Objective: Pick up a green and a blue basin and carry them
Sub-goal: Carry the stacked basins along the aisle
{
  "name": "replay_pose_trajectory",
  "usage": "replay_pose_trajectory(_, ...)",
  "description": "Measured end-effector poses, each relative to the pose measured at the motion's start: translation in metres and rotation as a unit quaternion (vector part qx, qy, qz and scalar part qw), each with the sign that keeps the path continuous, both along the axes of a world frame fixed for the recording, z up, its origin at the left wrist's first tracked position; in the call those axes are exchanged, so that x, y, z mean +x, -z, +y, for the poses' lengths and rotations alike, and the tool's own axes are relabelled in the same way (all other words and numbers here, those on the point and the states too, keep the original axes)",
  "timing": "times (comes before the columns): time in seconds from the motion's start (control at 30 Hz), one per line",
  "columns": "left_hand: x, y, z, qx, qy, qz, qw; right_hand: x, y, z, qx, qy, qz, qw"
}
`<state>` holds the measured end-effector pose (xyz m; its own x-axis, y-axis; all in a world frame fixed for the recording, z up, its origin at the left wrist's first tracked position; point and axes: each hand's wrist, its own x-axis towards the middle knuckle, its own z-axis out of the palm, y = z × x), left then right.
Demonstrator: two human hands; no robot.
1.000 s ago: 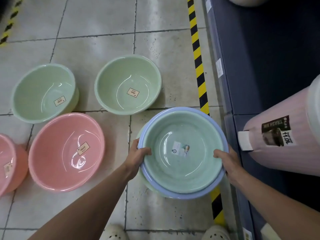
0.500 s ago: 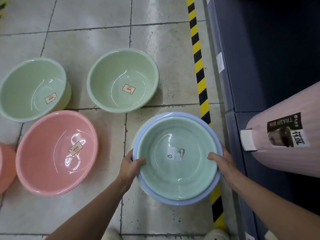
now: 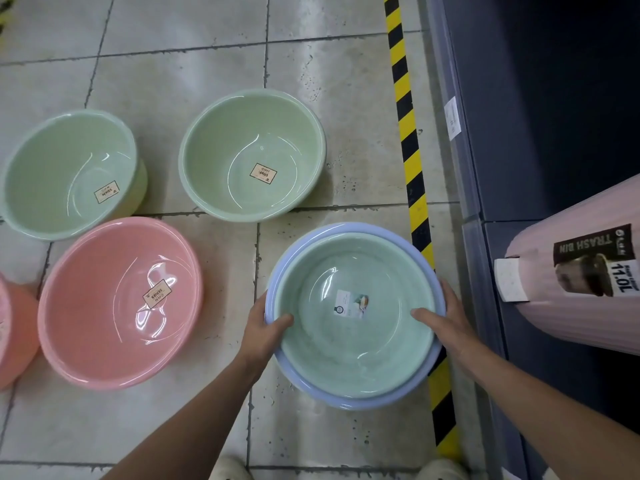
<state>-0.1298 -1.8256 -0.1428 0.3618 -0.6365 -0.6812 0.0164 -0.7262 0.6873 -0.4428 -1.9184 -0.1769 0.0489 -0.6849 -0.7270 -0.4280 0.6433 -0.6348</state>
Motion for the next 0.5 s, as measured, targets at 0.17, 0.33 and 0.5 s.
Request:
replay_pose_trajectory(0.17,0.005,0.004,-0.006,-0.012,0.022,0.037,0.999,0.009,-0.011,-0.007,0.016,0.016,-0.028,0.999)
replay_pose_trajectory(0.33,0.007,-0.003,-0.007,0.014,-0.027,0.041,0.999,0.014,-0.023,-0.005,0.02,0.024,-0.008,0.999)
replay_pose_trajectory(0.5,0.014,-0.023,-0.003,0.019,-0.06,0.037,0.997,0.02,-0.044,0.0,0.025,0.046,-0.015,0.999)
